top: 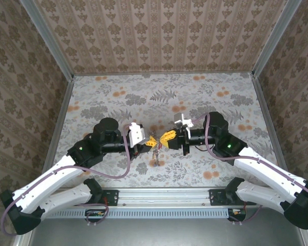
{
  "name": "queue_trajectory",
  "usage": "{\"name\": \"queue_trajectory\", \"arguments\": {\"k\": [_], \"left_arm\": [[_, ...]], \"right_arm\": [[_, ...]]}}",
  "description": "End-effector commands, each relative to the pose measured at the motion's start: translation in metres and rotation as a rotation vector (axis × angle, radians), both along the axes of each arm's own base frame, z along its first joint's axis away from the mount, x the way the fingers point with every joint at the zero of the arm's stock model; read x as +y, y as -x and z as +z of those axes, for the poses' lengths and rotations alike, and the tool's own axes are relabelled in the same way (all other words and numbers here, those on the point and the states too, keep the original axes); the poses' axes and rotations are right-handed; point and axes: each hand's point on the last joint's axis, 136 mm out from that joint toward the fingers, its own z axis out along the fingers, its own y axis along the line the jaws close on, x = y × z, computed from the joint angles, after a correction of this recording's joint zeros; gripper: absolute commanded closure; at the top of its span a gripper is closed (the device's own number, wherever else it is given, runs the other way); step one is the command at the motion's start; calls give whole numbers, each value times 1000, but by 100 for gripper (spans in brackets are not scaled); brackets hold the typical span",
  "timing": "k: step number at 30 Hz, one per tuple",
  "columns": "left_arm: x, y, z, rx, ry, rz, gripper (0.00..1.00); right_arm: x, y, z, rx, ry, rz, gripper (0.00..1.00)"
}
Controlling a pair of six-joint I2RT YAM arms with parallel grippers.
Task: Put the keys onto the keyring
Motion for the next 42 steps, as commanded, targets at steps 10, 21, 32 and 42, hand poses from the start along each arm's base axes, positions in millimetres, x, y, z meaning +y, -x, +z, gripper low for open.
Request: {"name": "queue_trajectory", "arguments": {"k": [10, 21, 32, 42], "left_arm": [[-3, 10, 24, -55, 80, -55, 100], [0, 13, 28, -59, 100, -61, 100], [3, 22, 43, -69, 161, -91, 100], [4, 26, 47, -74, 182, -105, 100]], "right_arm": [[6, 5, 8, -27, -27, 37, 100], [6, -9, 5, -16, -23, -40, 100], [4, -16, 2, -14, -9, -89, 100], [4, -18, 4, -9, -13, -99, 100]]}}
